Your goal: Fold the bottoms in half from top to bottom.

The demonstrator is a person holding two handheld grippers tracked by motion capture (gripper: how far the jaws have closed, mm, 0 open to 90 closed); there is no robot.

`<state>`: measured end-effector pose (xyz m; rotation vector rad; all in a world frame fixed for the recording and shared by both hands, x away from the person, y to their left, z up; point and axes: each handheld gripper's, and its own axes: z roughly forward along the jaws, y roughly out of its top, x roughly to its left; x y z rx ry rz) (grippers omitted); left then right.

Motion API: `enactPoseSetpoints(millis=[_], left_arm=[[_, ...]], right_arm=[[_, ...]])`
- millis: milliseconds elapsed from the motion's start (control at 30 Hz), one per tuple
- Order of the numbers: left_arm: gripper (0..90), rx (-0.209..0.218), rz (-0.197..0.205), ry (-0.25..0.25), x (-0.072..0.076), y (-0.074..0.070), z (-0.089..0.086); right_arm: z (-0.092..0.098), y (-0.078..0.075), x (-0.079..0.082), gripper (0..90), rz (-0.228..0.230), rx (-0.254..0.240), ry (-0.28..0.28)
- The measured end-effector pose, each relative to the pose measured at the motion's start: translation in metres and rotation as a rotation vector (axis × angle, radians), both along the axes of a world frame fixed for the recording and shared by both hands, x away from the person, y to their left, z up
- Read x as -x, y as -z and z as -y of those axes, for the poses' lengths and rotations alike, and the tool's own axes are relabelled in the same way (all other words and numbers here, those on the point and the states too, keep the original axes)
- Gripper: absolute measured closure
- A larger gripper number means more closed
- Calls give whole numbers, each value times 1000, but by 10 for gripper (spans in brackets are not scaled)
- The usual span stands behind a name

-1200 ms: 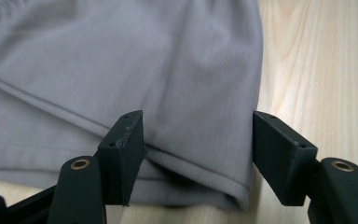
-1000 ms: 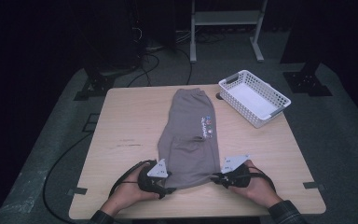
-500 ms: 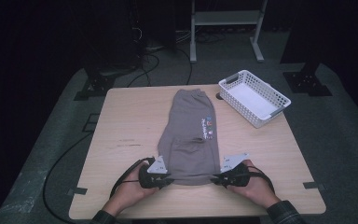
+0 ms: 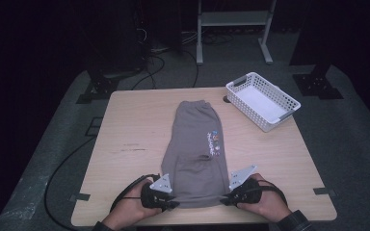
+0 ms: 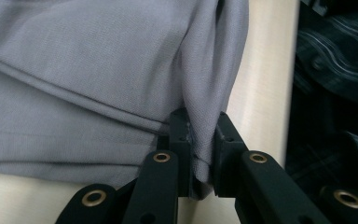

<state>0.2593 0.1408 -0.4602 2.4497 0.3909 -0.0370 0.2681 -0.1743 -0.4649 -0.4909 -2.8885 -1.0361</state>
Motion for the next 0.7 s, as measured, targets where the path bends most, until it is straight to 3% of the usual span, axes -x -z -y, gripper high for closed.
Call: enactPoseSetpoints(millis=[133, 400, 533, 700], left_arm=[[817, -15, -10, 11, 6, -2, 2], [834, 40, -5, -11, 3, -17, -2], [837, 67, 23, -40, -1, -32, -6], [841, 83, 83, -65, -10, -50, -7]], right_arm=[[-1, 0, 12, 841, -5, 4, -27], [3, -10, 12, 842, 6, -25, -38], [6, -22, 11, 843, 17, -71, -26], [7, -39, 3, 844, 71, -90, -17]])
